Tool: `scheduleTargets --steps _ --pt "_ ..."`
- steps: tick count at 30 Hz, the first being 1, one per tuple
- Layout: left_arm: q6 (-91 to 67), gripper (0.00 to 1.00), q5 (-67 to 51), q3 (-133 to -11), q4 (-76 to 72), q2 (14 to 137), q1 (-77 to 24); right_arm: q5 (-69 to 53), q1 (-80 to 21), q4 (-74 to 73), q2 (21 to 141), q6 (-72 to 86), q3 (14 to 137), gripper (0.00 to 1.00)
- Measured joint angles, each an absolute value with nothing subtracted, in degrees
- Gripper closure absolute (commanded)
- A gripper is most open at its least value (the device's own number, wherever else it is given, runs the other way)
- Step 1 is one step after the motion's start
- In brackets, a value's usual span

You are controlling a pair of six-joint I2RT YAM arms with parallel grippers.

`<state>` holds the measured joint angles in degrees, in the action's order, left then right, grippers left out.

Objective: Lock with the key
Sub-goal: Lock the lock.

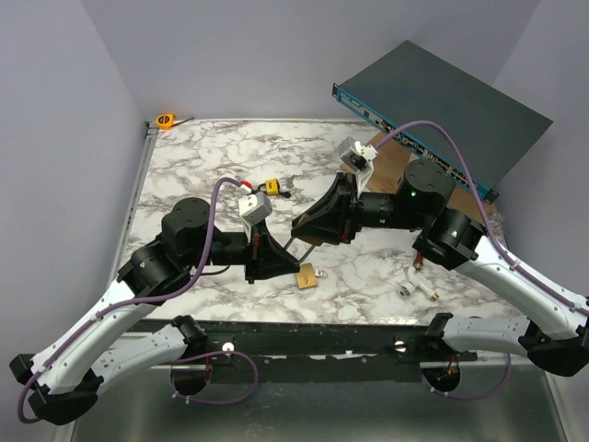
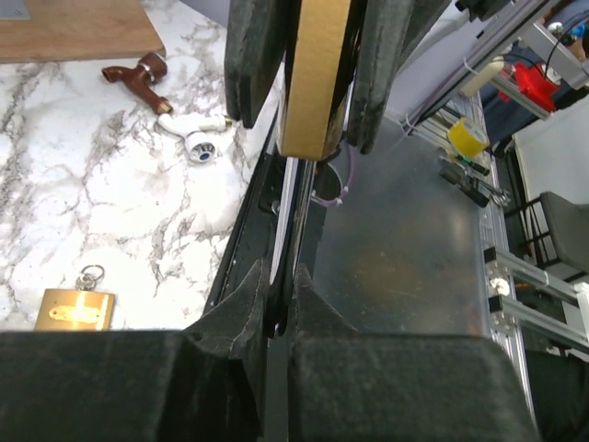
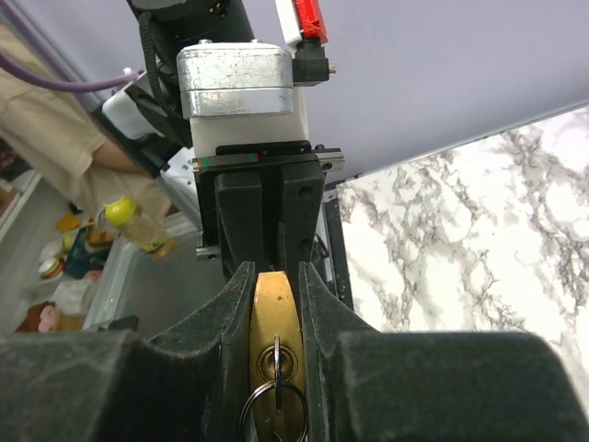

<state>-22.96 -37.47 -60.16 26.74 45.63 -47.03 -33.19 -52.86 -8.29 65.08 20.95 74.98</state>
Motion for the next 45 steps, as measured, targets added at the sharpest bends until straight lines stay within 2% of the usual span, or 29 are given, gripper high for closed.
scheduleTargets --steps 4,19,25,36,45 --pt "-23.7 1.00 -36.8 -59.2 24.9 44.7 -45.9 -30.0 -53.2 -7.0 63.9 21.0 73.6 0.85" --pt "-29.3 1.00 -38.2 -54.3 18.4 43.1 -41.2 -22.5 -53.6 -2.1 61.1 22.5 67.7 0.85" --pt "-33.2 1.00 -39.8 -52.6 11.6 41.6 -39.7 -21.5 -53.6 0.2 60.2 23.2 67.3 0.86" --pt "-39.0 1.00 -41.0 -51.4 3.9 40.6 -38.3 -19.9 -53.6 3.8 58.8 25.6 66.6 0.99" --pt "-43.0 1.00 -40.8 -50.3 -1.5 40.4 -37.9 -18.5 -53.6 5.6 57.9 27.2 66.0 0.99"
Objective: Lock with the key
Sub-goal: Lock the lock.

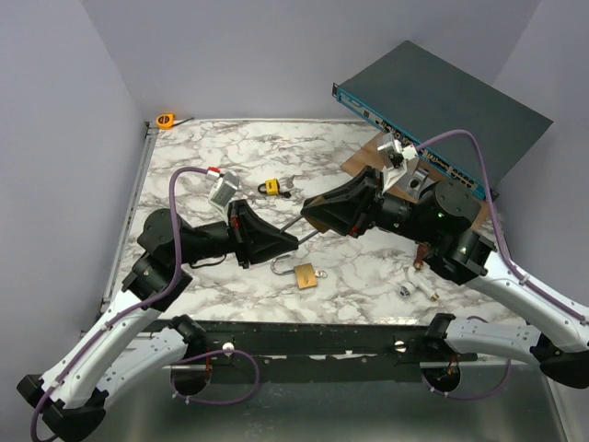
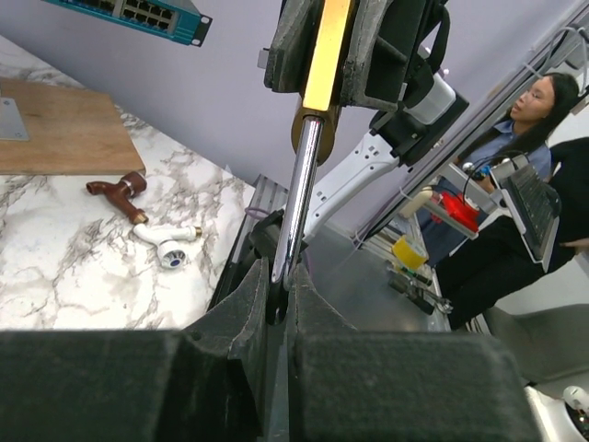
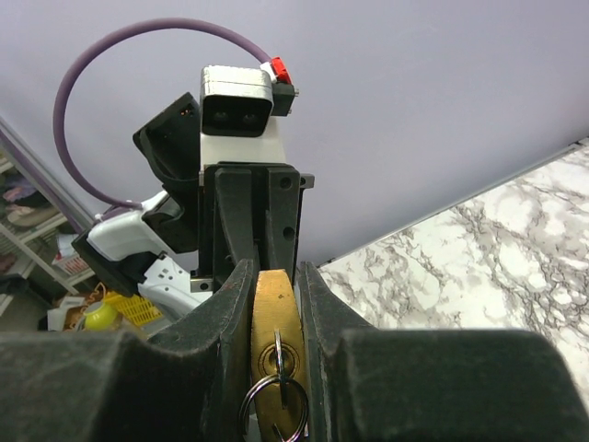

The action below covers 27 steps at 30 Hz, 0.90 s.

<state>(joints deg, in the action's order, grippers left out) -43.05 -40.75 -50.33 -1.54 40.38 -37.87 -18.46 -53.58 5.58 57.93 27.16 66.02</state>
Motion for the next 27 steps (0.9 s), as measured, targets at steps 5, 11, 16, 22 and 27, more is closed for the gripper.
scheduleTargets --steps 5,11,16,22,27 --pt "-45.1 0.96 -40.0 -48.9 -4.7 39.7 -37.8 -18.2 -53.6 6.8 57.6 27.9 65.3 0.99" --pt "-47.4 0.92 -38.4 -46.9 -8.6 39.1 -37.6 -17.5 -53.5 7.7 57.3 28.6 64.6 0.99" --pt "-48.5 0.88 -35.6 -46.5 -11.6 38.6 -37.5 -17.0 -53.5 9.6 56.7 29.2 63.9 0.99" --pt "-49.1 0.94 -29.3 -46.4 -16.3 37.4 -36.4 -17.4 -53.3 11.2 56.1 30.9 61.3 0.99" --pt "-48.8 1.00 -28.1 -46.4 -18.1 37.6 -36.2 -17.4 -53.1 12.1 56.2 32.1 61.0 0.99"
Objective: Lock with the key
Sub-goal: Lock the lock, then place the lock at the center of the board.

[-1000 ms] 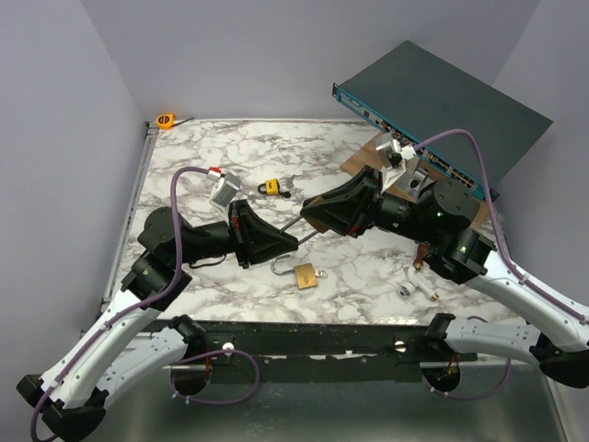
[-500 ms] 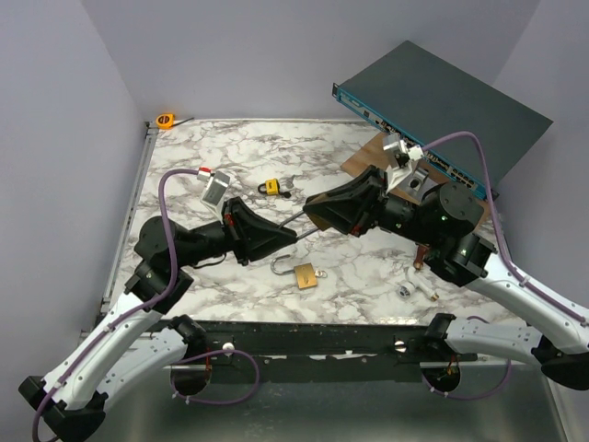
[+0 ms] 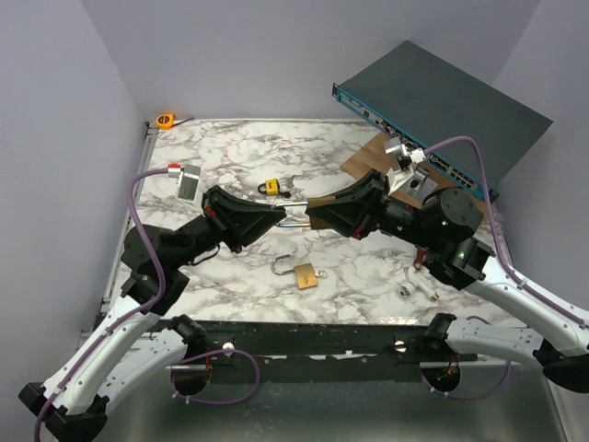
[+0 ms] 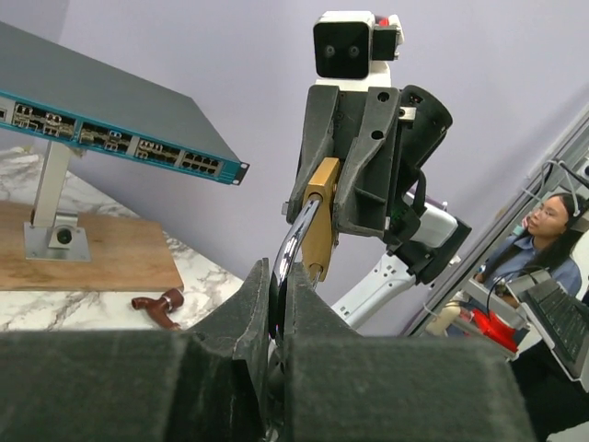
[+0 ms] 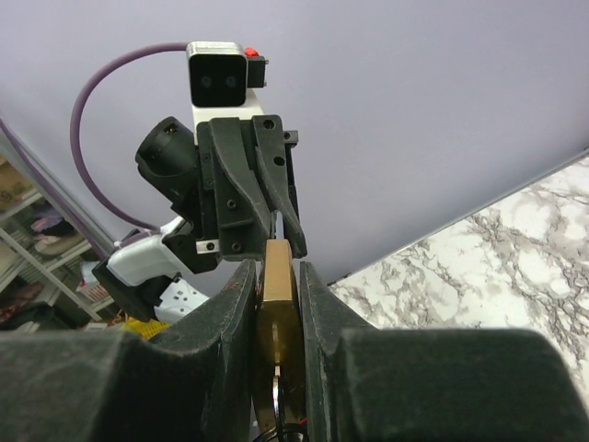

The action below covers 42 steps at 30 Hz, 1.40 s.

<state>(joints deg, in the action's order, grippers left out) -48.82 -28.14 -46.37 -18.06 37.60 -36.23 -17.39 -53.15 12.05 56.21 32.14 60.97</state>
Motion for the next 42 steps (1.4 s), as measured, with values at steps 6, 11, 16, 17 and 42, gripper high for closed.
scheduleTargets --steps 6,11,16,17,42 --pt "-46.5 1.00 -28.5 -47.8 -15.2 38.3 -36.1 -16.4 -53.0 10.4 56.8 31.7 62.2 0.70" --pt "-43.6 1.00 -27.0 -51.3 -8.3 37.5 -36.0 -11.3 -52.8 4.4 58.6 28.3 63.9 0.30" --pt "-41.0 1.00 -24.1 -52.1 -0.3 36.4 -34.7 -4.8 -53.0 -0.8 60.5 27.3 63.1 0.17" --pt "-40.6 1.00 -23.6 -52.1 0.7 36.6 -34.5 -3.4 -53.0 -1.7 60.4 27.2 62.8 0.15" --pt "-43.1 1.00 -17.6 -56.8 -4.4 77.1 -31.1 22.3 -52.5 -16.5 55.3 26.9 62.9 0.05"
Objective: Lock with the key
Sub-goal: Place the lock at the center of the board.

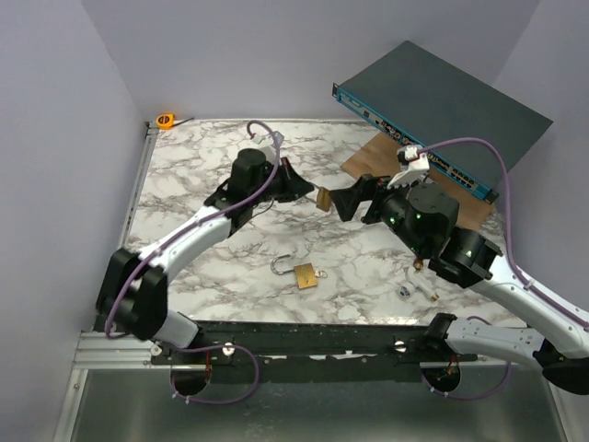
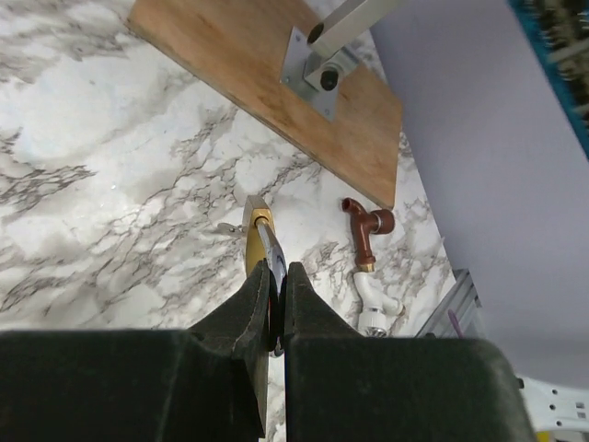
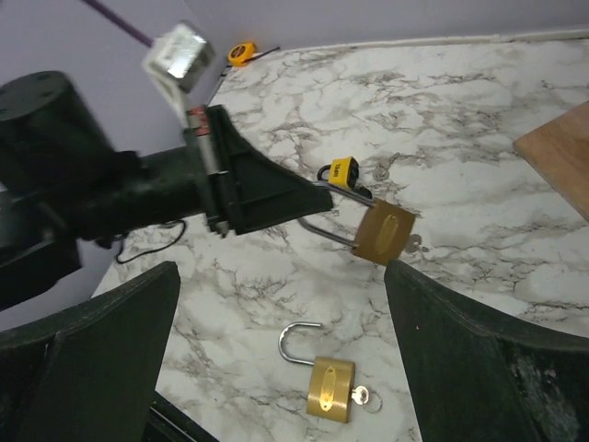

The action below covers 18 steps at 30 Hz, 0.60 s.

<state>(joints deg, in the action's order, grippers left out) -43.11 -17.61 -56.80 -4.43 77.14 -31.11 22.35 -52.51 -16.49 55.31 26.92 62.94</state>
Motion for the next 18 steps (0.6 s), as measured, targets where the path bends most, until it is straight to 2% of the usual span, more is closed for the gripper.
scheduleTargets --steps 8,13,18 --pt "-45.1 1.00 -25.6 -70.7 -7.9 101.6 -29.0 25.3 -52.5 -20.1 53.5 26.0 65.7 0.05" --pt "-45.0 1.00 -29.7 -78.2 -7.6 110.4 -26.6 26.5 -52.5 -21.5 52.3 25.9 65.7 0.05" --pt "-44.4 1.00 -33.0 -80.5 -7.3 114.5 -24.3 27.0 -52.5 -22.8 52.4 25.9 65.7 0.05"
